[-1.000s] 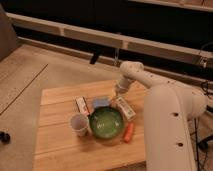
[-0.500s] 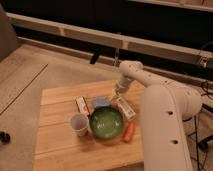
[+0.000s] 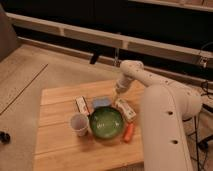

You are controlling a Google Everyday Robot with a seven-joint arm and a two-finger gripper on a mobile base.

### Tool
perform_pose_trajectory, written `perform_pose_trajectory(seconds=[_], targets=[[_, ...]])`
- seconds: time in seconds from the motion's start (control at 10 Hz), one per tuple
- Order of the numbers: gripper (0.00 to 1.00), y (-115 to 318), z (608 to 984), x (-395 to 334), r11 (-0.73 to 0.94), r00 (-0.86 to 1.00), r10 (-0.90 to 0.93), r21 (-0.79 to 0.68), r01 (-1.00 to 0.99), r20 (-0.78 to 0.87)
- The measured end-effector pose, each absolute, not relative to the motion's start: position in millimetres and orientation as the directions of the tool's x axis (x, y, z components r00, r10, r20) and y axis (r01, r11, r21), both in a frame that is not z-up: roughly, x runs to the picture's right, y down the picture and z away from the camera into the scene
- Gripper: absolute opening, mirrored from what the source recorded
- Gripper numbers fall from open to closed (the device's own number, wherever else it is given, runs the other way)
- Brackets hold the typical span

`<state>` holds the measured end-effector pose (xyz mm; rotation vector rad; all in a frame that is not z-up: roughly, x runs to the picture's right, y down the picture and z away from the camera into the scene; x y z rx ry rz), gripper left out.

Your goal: Stand the bottle upright

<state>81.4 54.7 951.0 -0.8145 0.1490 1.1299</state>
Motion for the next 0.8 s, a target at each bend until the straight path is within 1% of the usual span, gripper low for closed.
perform_pose_trajectory(seconds=[0.3, 0.8], targets=[[0.0, 36, 938, 94, 0.208, 0.447, 0.76, -0.474, -0.855, -0.472], [0.0, -26, 890, 143, 0.326, 0.446, 0.808, -0.34, -0.882, -0.385]])
